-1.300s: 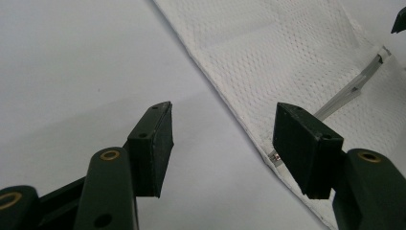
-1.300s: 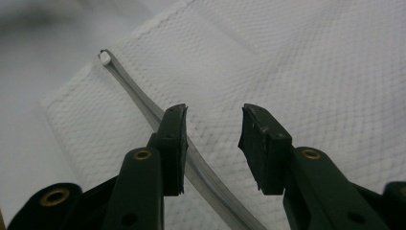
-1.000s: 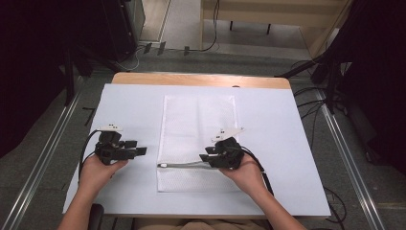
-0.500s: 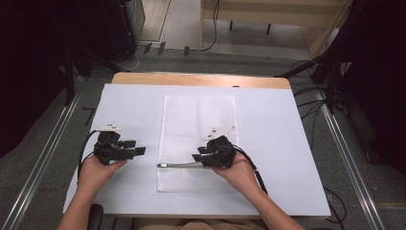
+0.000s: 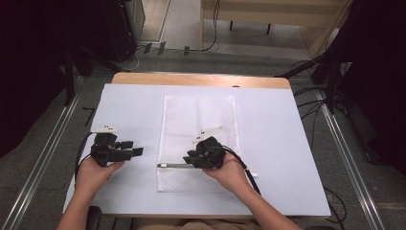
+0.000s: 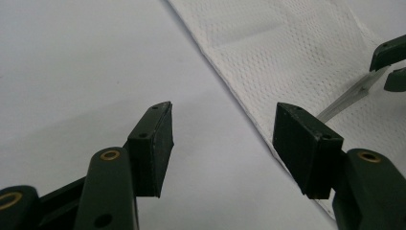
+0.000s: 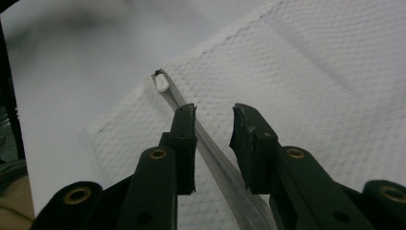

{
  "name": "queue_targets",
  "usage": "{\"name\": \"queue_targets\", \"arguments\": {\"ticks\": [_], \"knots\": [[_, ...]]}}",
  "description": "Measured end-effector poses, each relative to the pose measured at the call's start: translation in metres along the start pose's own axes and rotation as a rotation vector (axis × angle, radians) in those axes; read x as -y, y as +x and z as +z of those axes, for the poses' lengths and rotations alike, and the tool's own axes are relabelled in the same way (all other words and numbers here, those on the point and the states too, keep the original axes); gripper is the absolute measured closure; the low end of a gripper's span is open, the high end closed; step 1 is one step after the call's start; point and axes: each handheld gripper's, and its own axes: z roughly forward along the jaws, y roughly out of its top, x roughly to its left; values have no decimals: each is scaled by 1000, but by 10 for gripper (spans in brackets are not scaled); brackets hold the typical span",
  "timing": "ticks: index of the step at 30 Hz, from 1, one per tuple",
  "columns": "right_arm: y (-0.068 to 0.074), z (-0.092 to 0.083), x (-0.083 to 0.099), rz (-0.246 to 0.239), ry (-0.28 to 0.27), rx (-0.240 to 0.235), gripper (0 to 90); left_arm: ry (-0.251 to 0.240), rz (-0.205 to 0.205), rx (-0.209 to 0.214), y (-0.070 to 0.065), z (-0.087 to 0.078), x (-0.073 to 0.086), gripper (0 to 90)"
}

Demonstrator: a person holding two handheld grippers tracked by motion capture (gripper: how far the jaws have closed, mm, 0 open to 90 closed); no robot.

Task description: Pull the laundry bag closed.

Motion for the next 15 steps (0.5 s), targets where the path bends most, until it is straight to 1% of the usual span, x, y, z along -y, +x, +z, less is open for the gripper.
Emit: {"name": "queue_targets", "arguments": {"ticks": [1,3,4,6,9,10,11,15], "knots": [[1,3,-1,2,8,-9,729,-1,1,0,0,0,0,401],[3,6,-2,-6,7,-7,726,-4,-1,-2,1,-1,0,401],[4,7,-2,-12,10,-12,737,-7,-1,0,1,-1,1,401],[5,10,-4,-5,9,-15,757,-7,-2,-1,1,-1,1,401],[8,14,-5,3,6,-31,786,-7,-2,-1,1,0,0,401],[9,15,-6,-7,5,-34,792,-6,-1,-1,1,0,0,401],[10,17,-6,-5,11,-38,805,-5,0,-2,1,0,0,401],[15,24,-7,-11,25,-57,804,-10,-3,-5,2,-1,1,401]]}}
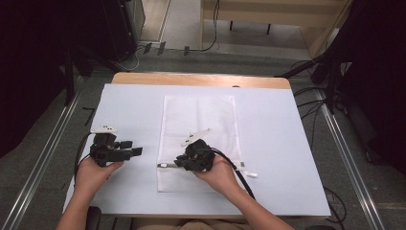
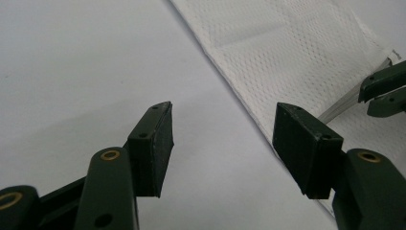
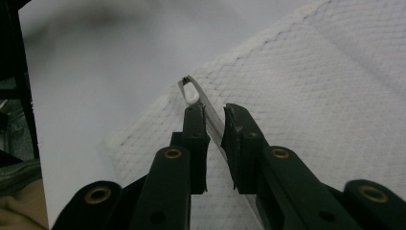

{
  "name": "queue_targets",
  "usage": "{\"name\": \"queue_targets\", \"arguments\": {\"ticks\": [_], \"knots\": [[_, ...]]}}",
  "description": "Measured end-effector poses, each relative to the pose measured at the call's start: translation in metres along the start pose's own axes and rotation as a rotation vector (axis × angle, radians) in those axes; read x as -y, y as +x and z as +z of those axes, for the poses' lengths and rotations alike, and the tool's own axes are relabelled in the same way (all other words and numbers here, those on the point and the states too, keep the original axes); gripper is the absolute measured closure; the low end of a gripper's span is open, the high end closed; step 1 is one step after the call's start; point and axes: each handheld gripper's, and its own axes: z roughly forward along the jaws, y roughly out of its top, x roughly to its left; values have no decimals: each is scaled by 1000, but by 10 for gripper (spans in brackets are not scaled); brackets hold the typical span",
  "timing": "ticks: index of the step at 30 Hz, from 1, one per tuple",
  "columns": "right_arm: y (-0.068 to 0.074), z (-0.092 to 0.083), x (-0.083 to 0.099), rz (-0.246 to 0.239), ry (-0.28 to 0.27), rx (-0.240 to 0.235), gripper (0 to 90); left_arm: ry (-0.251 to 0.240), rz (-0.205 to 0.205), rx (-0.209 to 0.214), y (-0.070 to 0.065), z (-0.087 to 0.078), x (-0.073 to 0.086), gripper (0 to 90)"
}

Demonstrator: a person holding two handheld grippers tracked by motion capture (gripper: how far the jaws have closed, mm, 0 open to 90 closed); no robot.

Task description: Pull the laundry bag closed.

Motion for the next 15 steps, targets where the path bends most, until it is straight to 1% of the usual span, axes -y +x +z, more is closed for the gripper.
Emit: {"name": "queue_targets", "arguments": {"ticks": [1,5,10,12,14,15], "knots": [[0,2,0,-11,-4,-4,802,-1,0,0,0,0,0,401],[2,9,-1,-8,1,-1,773,-2,0,0,1,0,0,402],[2,12,-1,-1,6,-10,775,-1,4,-5,1,-1,0,401],[2,14,-1,1,9,-11,775,-3,-1,-8,2,-1,-1,401],[2,15,-2,3,3,-12,772,-7,-4,-2,2,-1,-1,401],[1,17,-2,-2,10,-11,763,-9,-3,-2,2,-1,-1,401]]}}
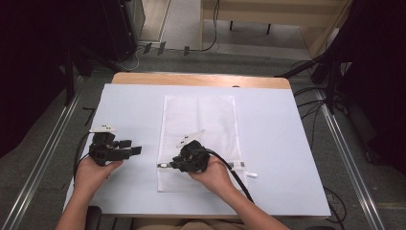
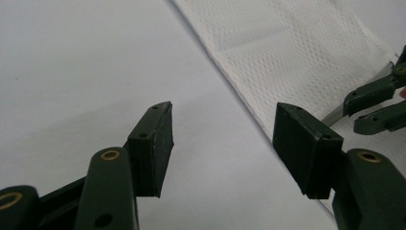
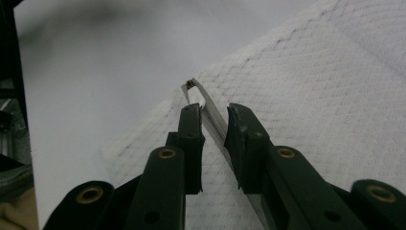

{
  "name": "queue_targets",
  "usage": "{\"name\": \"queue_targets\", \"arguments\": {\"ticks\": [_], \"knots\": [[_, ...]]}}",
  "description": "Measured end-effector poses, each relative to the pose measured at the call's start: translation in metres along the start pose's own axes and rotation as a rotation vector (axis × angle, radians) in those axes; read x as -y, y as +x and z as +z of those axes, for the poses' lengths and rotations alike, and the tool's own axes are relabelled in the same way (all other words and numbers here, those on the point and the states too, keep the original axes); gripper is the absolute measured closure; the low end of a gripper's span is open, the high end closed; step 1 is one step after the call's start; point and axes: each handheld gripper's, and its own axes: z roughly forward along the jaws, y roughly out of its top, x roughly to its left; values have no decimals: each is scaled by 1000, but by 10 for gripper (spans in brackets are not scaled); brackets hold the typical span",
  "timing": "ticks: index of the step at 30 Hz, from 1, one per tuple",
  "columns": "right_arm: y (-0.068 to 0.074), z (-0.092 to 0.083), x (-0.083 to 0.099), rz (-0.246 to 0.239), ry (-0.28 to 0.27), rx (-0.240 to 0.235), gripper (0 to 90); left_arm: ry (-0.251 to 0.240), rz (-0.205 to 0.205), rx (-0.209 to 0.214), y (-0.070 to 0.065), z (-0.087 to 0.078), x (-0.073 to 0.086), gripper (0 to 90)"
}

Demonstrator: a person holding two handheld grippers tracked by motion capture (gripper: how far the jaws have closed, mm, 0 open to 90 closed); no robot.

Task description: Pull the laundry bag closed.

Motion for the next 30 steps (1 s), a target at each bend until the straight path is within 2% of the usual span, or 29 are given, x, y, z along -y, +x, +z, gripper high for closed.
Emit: {"name": "queue_targets", "arguments": {"ticks": [6,15,21,25,30], "knots": [[-1,8,-1,5,5,3,773,2,5,0,0,1,-1,401],[5,17,-2,3,14,-23,751,3,11,0,0,2,-1,402],[5,24,-4,5,21,-8,749,4,11,1,0,2,-2,402],[4,28,-5,24,17,-24,744,3,11,4,0,2,-2,402],[6,34,-8,20,23,-28,749,2,13,1,0,1,-2,402]]}}
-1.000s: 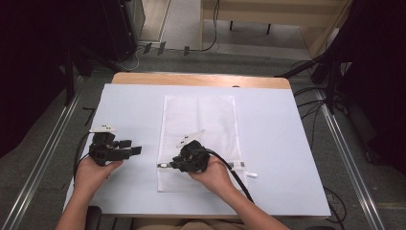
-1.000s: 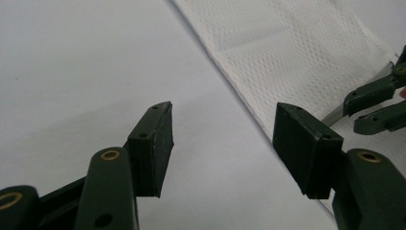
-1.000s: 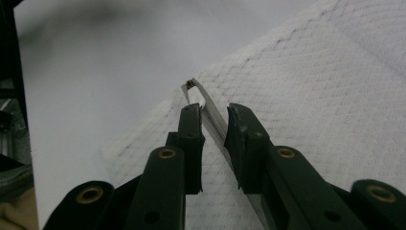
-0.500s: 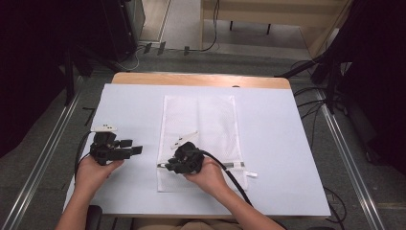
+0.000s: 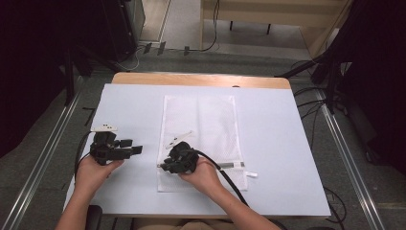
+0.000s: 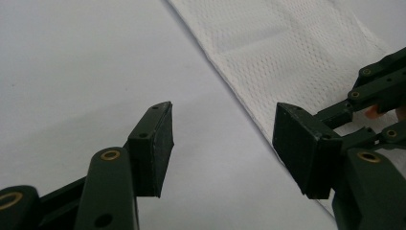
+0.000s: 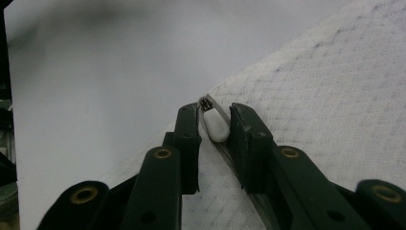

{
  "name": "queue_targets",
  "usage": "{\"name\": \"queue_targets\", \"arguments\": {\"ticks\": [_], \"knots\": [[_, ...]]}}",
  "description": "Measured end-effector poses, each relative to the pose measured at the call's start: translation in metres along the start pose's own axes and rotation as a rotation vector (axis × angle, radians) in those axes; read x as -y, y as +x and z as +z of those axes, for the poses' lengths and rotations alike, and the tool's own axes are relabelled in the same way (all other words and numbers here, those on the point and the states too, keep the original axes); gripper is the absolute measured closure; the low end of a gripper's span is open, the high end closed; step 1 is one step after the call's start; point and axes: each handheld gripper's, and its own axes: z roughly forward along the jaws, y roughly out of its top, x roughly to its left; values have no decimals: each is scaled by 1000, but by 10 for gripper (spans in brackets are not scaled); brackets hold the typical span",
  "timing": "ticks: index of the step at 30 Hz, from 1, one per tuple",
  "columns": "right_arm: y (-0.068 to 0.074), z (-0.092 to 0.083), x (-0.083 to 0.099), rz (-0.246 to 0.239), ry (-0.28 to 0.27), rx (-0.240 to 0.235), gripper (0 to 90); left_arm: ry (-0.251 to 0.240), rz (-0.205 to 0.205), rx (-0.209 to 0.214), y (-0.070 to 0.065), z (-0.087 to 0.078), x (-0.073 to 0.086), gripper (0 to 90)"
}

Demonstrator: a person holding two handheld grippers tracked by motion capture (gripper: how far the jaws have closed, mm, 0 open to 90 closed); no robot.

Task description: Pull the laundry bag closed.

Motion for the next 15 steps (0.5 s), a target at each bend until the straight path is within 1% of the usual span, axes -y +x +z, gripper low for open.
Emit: {"name": "queue_targets", "arguments": {"ticks": [2,3,6,7,10,13,15], "knots": [[1,3,-1,6,2,-3,758,1,-1,3,0,0,0,402],[1,4,-2,-3,3,-3,762,0,-2,1,0,0,0,402],[1,5,-4,9,-2,-9,772,3,0,-2,0,0,0,402],[1,5,-5,3,-2,-10,783,2,0,-2,0,0,0,402],[2,7,-7,8,7,-7,803,2,0,0,0,0,0,402],[2,10,-8,6,11,-15,824,-1,-4,0,1,-1,0,402],[4,12,-8,-4,13,-9,828,0,-3,-1,1,-1,0,402]]}}
